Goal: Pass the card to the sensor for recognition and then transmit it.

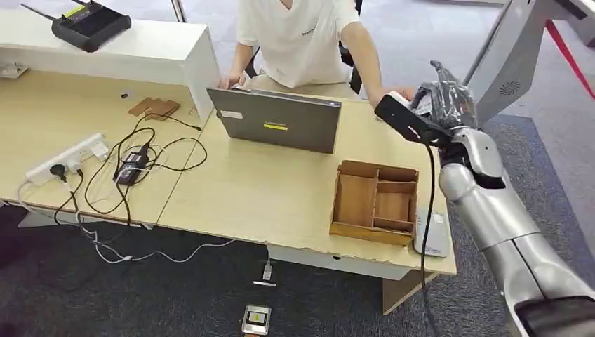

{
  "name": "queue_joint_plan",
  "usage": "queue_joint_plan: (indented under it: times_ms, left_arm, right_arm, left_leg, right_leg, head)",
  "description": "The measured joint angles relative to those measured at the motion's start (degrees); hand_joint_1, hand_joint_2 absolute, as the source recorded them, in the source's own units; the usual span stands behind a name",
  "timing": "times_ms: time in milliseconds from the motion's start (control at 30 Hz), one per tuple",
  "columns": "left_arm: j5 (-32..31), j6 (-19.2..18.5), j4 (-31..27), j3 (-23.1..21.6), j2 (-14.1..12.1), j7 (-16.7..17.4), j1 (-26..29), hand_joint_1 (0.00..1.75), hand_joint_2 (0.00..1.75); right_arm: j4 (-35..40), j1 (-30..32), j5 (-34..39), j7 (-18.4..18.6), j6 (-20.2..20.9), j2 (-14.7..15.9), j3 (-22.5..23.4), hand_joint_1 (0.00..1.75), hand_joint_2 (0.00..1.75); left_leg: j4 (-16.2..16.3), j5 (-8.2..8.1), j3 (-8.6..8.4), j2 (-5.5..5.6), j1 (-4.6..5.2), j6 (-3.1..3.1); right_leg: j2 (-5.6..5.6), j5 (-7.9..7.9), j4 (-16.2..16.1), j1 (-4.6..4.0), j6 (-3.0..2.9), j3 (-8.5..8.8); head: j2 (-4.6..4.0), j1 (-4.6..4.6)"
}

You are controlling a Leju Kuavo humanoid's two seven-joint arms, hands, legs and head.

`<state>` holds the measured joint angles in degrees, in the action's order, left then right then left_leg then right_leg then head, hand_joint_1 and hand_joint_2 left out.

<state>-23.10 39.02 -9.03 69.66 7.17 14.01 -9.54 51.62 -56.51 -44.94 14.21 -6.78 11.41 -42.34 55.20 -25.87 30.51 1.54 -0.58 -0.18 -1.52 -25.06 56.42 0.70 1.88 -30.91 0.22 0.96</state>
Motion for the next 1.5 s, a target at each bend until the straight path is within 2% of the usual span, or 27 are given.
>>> queue_joint_plan:
  times_ms: [33,67,100,200,233,267,600,867,967,1067,1267,1500]
  left_arm:
    - [0.07,0.0,0.0,0.07,-0.02,-0.02,-0.02,0.0,1.75]
    - [0.17,0.0,0.0,0.17,-0.04,-0.18,-0.01,0.0,1.75]
    - [0.2,0.0,0.02,0.31,-0.09,-0.2,0.02,0.0,1.75]
    - [0.31,0.0,0.02,0.39,-0.24,-0.2,0.02,0.0,1.75]
    - [0.33,0.04,0.02,0.44,-0.28,-0.2,0.02,0.0,1.75]
    - [0.35,0.2,0.02,0.48,-0.28,-0.2,0.03,0.0,1.75]
    - [0.65,1.05,0.04,1.57,-0.28,-0.2,0.09,0.0,1.75]
    - [-2.52,1.11,-0.04,4.24,0.77,-0.31,0.48,0.0,1.75]
    - [-7.16,1.16,-0.31,6.4,1.94,-0.61,0.48,0.0,1.75]
    - [-9.12,1.16,-0.61,8.77,2.86,-1.36,0.38,0.0,1.75]
    - [-9.16,1.2,-1.16,12.54,4.5,-1.84,0.38,0.0,1.75]
    - [-9.53,1.2,-1.64,15.19,5.55,-1.62,0.34,0.0,1.75]
  right_arm:
    - [-1.18,-0.26,0.02,-0.02,-0.17,-0.41,-0.15,0.77,1.75]
    - [-2.21,-0.38,0.02,-0.02,-0.33,-0.81,-0.24,0.77,1.75]
    - [-3.23,-0.47,0.02,-0.02,-0.5,-1.13,-0.37,0.52,1.75]
    - [-5.7,-0.83,-0.07,-0.04,-0.98,-2.01,-0.72,0.28,1.75]
    - [-6.53,-0.9,-0.11,-0.04,-1.09,-2.25,-0.85,0.05,1.75]
    - [-7.22,-0.96,-0.13,-0.06,-1.2,-2.44,-0.98,0.0,1.75]
    - [-11.36,-1.93,-0.96,-0.5,-5.58,-4.22,-1.97,0.0,1.75]
    - [-10.35,-0.66,5.84,-3.28,-11.87,-4.11,-1.68,0.0,1.75]
    - [-6.65,2.34,8.72,-2.97,-11.87,-3.17,-0.98,0.0,1.75]
    - [-2.68,5.51,10.38,-2.43,-11.69,-2.09,-0.41,0.0,1.75]
    - [8.2,15.16,16.63,-0.72,-10.1,1.27,1.42,0.0,1.75]
    - [17.78,24.93,16.76,0.22,-10.12,4.55,2.41,0.0,1.75]
  left_leg:
    - [0.0,0.0,0.0,0.0,0.0,0.0]
    - [0.01,0.0,0.0,0.01,0.0,0.0]
    - [0.01,0.0,0.0,0.01,0.0,0.0]
    - [0.01,0.0,0.0,-0.01,0.0,0.0]
    - [0.01,0.0,0.0,0.0,0.0,0.0]
    - [0.01,0.0,0.0,0.01,0.0,0.0]
    - [0.01,0.0,-0.01,-0.03,-0.01,0.0]
    - [0.03,0.0,-0.05,-0.05,0.01,0.0]
    - [0.04,-0.01,-0.08,-0.04,0.0,0.01]
    - [0.04,-0.02,-0.08,-0.11,0.01,0.02]
    - [0.03,-0.05,-0.11,-0.09,0.01,0.06]
    - [0.03,-0.06,-0.1,-0.09,0.01,0.06]
  right_leg:
    - [0.0,0.0,-0.01,0.0,0.0,0.0]
    - [0.0,0.0,-0.01,0.0,0.0,0.0]
    - [0.0,0.0,-0.01,0.0,0.0,0.0]
    - [0.0,0.0,-0.01,0.0,0.01,0.0]
    - [0.0,0.0,-0.01,0.0,0.01,0.0]
    - [0.0,0.0,-0.01,0.01,0.01,0.0]
    - [-0.01,0.0,0.0,0.0,0.0,-0.03]
    - [-0.01,0.01,-0.04,0.01,0.01,-0.01]
    - [-0.02,0.0,-0.09,0.01,0.01,0.02]
    - [-0.04,0.01,-0.09,0.01,0.01,0.0]
    - [-0.04,0.0,-0.13,0.0,0.01,0.04]
    - [-0.04,0.0,-0.14,0.01,0.01,0.05]
  head:
    - [0.0,0.02]
    - [0.0,0.02]
    - [0.0,0.02]
    - [0.0,0.02]
    - [0.0,0.02]
    - [0.0,0.02]
    - [0.0,0.0]
    - [0.0,0.02]
    - [0.0,0.02]
    - [0.0,0.02]
    - [0.0,0.0]
    - [0.0,0.0]
